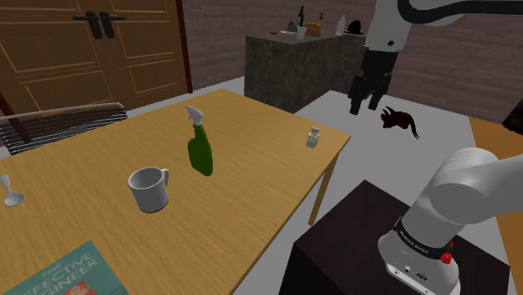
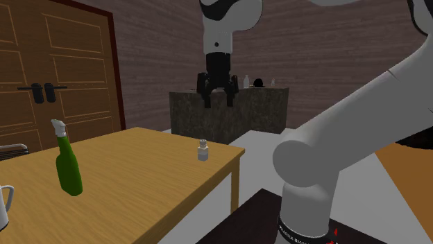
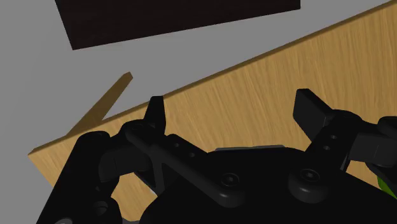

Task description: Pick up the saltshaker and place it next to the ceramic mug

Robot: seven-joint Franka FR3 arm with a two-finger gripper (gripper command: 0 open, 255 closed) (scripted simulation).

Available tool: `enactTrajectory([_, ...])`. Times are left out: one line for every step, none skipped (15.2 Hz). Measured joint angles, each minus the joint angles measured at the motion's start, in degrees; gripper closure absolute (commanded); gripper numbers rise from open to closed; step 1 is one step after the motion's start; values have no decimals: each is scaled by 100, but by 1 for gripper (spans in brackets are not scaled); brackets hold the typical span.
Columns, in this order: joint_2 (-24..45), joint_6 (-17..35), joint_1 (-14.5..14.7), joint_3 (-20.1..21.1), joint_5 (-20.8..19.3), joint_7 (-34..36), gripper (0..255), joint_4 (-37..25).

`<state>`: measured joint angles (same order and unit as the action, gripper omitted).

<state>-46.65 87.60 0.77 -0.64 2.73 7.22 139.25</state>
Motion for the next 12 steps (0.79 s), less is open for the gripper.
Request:
enactTrajectory([0, 0, 0, 0, 0, 0, 0, 0])
enactTrajectory([114, 82, -16, -24, -29, -26, 0, -8])
enactTrajectory([270, 158, -27, -29, -48, -26, 0, -53])
enactTrajectory([453, 298, -51, -57, -87, -53, 0, -50])
enactTrajectory([652, 428, -68, -70, -116, -62, 0, -77])
enactTrajectory([915, 601, -85, -87, -146, -74, 0, -123])
enactTrajectory([1129, 708, -100, -95, -171, -74, 0, -183])
enactTrajectory([1355, 806, -122, -118, -207, -91, 0, -269])
enactTrajectory([1570, 922, -144, -140, -241, -105, 0, -321])
enactTrajectory([1764, 1006, -171, -172, -281, -132, 0, -386])
enactTrajectory([1979, 1089, -180, -174, -297, -116, 0, -474])
enactTrajectory([2279, 1226, -205, -208, -331, -144, 0, -596])
